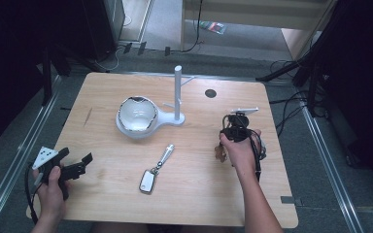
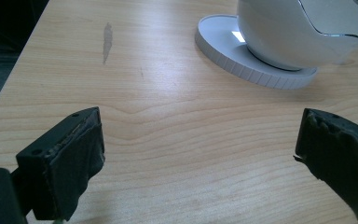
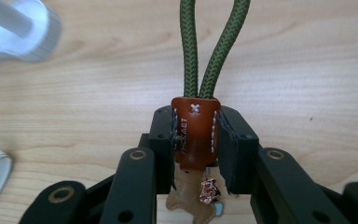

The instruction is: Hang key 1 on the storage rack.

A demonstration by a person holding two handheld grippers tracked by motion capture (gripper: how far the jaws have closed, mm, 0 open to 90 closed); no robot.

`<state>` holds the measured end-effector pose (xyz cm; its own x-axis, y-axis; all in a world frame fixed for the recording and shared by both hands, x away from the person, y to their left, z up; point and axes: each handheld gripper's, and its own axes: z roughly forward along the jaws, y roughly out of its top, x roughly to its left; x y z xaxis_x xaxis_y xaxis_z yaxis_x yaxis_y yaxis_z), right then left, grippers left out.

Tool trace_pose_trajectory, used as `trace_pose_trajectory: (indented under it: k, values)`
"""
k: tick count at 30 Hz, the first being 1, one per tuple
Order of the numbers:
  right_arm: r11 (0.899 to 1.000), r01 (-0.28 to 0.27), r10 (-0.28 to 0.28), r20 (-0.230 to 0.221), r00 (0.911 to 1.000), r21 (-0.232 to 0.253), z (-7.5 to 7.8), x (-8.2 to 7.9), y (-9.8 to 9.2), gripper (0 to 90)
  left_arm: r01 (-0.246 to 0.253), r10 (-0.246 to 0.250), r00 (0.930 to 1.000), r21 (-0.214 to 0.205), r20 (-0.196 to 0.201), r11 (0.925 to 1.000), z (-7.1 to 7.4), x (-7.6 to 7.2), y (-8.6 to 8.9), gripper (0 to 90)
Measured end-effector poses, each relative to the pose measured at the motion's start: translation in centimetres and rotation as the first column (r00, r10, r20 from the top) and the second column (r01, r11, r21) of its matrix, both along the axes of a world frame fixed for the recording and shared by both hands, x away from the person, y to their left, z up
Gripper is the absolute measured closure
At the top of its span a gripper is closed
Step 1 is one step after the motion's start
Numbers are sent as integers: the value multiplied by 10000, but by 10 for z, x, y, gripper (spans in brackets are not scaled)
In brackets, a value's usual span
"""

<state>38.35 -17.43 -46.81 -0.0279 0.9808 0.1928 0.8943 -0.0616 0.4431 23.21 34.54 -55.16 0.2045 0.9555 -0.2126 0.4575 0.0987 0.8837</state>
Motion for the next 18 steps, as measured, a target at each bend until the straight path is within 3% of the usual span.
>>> trace_pose_trajectory:
  k: [2,3,7,8,10,12,13,14,15,16,17,18]
  values:
    - [9999,-37,32,524,9986,106,7,-4,-1,702,3,-3,10000,3,0,10000,0,0,0,17]
    - [9999,-37,32,524,9986,106,7,-4,-1,702,4,-4,10000,1,0,10000,0,0,0,17]
    - [9998,-159,143,1443,9894,103,17,-10,-1,702,0,0,10000,-3,5,10000,0,0,0,17]
    - [9996,-194,152,1977,9801,191,22,-12,-1,702,1,-1,10000,0,9,10000,0,0,0,17]
    - [9995,-231,180,2102,9775,220,24,-12,-2,702,1,-1,10000,1,8,10000,0,0,0,17]
    - [9989,-332,239,2547,9667,322,28,-14,0,702,2,-2,10000,-4,8,10000,0,0,0,17]
    - [9982,-484,362,2941,9551,342,32,-15,2,702,3,-3,10000,-4,7,10000,0,0,0,17]
    - [9982,-484,362,2941,9551,342,32,-15,2,702,12,-12,10000,-5,-8,10000,0,0,0,17]
    - [9980,-551,429,3102,9497,307,34,-16,3,702,14,-14,10000,-1,-11,10000,0,0,0,17]
    - [9978,-628,513,3435,9377,222,38,-17,6,702,15,-16,10000,-3,-11,10000,0,0,0,17]
    - [9978,-628,513,3435,9377,222,38,-17,6,702,16,-16,10000,-6,-14,10000,0,0,0,17]
    - [9972,-710,585,3597,9312,215,39,-18,7,702,16,-16,10000,-16,-6,10000,0,0,0,17]
